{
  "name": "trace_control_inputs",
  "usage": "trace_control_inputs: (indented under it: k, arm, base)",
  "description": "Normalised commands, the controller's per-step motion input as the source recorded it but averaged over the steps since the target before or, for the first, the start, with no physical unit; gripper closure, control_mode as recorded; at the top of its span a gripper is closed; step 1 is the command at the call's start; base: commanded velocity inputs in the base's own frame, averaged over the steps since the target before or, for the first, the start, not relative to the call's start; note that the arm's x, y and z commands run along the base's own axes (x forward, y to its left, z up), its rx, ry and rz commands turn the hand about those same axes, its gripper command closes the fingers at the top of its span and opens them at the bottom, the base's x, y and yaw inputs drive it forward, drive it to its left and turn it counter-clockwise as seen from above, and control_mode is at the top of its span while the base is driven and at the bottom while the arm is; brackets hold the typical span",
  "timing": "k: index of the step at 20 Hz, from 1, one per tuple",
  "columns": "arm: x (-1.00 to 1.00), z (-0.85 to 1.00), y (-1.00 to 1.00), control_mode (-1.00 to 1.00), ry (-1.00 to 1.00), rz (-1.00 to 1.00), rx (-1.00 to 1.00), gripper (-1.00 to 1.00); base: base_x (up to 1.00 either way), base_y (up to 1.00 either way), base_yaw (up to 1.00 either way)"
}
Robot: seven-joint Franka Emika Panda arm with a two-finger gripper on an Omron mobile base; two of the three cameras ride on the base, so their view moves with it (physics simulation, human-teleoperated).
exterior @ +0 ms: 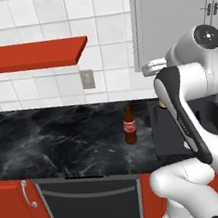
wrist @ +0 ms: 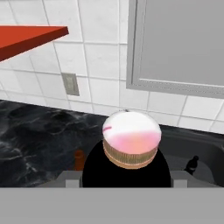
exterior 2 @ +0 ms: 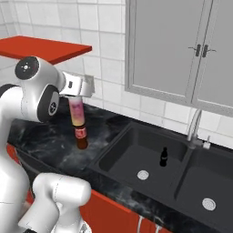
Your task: Place the large bottle from the dining counter next to the other large bottle outside the sink, and place the small bottle from the dining counter next to the other small bottle inside the sink.
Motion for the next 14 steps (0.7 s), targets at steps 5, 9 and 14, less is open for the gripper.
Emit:
trace_control_inputs:
  k: [5,9,14]
  arm:
    - [0.00,0.00,0.00,1.00,0.00,0.00,0.00,1.00]
    - [0.00,0.00,0.00,1.00,0.00,0.00,0.00,1.00]
    - [0.12,-0.06,0.00,-1.00,0.01,0.06,0.06,1.00]
  base:
    - [0.72,0.00,0.34]
    - [0.66,0.00,0.29]
    - [0.31,0.00,0.14]
